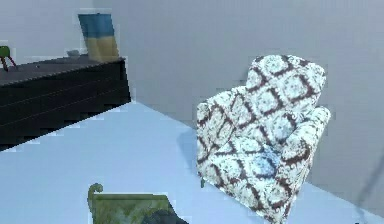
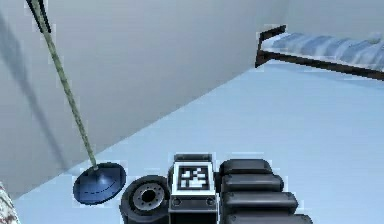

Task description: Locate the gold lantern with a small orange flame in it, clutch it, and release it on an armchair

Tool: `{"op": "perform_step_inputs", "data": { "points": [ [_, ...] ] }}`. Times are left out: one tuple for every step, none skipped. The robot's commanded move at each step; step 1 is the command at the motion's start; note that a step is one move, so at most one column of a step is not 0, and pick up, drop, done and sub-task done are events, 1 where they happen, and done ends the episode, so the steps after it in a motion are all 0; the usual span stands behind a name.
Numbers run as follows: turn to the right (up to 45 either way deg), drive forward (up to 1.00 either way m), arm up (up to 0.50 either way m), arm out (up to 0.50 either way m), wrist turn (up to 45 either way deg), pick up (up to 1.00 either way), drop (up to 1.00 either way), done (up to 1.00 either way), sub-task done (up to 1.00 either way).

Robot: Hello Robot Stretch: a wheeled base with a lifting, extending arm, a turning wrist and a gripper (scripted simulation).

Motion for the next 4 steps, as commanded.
{"op": "perform_step_inputs", "data": {
  "points": [
    [0.0, 0.55, 0.0, 0.0, 0.0, 0.0, 0.0, 0.0, 0.0],
    [45.0, 0.0, 0.0, 0.0, 0.0, 0.0, 0.0, 0.0, 0.0],
    [33.0, 0.0, 0.0, 0.0, 0.0, 0.0, 0.0, 0.0, 0.0],
    [-45.0, 0.0, 0.0, 0.0, 0.0, 0.0, 0.0, 0.0, 0.0]
  ]
}}
